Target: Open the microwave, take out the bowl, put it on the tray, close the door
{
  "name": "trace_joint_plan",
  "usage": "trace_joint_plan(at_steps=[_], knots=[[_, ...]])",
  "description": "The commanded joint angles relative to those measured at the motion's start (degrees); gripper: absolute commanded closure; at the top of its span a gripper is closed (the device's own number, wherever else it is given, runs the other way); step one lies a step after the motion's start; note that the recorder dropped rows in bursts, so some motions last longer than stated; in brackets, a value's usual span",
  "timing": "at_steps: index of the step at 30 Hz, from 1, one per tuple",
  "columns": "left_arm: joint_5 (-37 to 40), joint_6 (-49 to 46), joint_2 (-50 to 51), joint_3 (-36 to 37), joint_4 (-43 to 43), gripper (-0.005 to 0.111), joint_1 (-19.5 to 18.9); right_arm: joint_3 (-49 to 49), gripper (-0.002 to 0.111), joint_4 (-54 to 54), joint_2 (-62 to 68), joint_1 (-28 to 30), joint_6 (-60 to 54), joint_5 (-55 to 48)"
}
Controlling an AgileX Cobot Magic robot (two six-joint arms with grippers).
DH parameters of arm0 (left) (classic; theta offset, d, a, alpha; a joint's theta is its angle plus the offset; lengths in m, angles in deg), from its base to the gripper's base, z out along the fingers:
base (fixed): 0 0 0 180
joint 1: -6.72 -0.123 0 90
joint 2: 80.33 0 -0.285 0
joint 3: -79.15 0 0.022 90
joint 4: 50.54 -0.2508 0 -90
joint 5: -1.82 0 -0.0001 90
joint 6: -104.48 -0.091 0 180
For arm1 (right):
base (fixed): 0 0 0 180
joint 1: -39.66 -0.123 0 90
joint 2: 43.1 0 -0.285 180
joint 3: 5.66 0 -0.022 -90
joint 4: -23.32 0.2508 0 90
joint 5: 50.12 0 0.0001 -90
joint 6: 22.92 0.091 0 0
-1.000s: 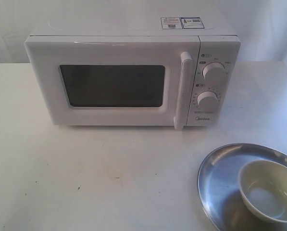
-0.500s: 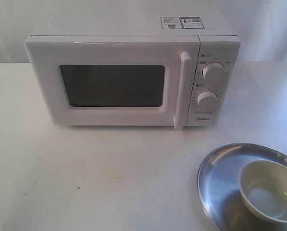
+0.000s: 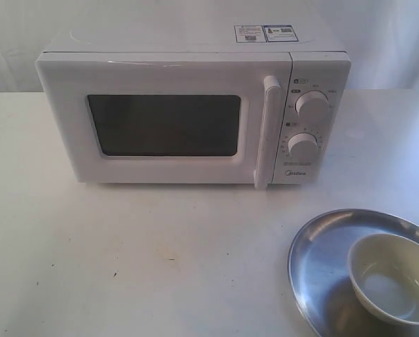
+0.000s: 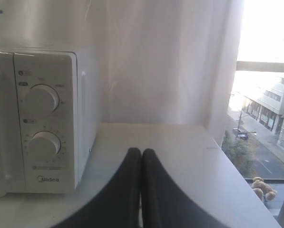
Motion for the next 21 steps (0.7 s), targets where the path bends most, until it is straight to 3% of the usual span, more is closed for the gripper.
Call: trace_joint_plan(at_steps=[1, 21], knots=[[0.2, 0.0, -0.1, -0.2, 0.4, 0.107, 0.1, -0.3, 0.108, 4.5, -0.4, 0.6, -5.7, -0.5], [0.2, 0.0, -0.1, -0.2, 0.4, 0.107, 0.1, -0.3, 0.108, 8.9, -0.4, 0.6, -8.2, -1.4]])
